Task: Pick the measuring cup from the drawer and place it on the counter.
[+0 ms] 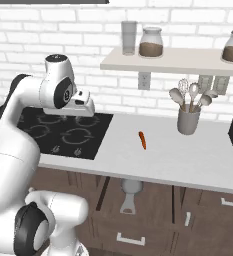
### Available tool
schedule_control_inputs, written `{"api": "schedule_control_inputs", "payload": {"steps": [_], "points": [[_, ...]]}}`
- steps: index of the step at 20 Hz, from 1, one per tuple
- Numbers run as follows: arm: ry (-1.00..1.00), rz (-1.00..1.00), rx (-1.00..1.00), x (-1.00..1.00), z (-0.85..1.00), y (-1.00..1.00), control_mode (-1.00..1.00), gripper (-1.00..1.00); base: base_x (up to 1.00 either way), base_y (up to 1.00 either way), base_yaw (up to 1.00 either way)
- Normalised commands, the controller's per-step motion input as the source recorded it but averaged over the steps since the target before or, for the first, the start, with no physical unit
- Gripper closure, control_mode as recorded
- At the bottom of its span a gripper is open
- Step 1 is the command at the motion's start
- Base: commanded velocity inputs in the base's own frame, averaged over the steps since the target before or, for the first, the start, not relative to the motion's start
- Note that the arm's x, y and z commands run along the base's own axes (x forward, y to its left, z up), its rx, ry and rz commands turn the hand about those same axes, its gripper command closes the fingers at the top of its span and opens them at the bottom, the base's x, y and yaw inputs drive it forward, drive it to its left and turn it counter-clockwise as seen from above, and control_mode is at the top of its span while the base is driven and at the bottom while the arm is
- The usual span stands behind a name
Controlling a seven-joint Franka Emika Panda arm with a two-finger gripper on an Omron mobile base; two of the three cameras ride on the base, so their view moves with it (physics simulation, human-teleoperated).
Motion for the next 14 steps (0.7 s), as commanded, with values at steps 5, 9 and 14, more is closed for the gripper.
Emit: {"api": "schedule_control_inputs", "payload": {"steps": [5,9,14], "points": [[0.0,0.0,0.0,-0.57,0.0,0.0,-1.0,-1.0,0.0,0.0,0.0],[-0.05,0.0,0.0,-0.92,0.0,0.05,-1.0,-1.0,0.0,0.0,0.0],[-0.19,0.0,0.0,-0.8,0.0,0.0,-1.0,-1.0,0.0,0.0,0.0]]}}
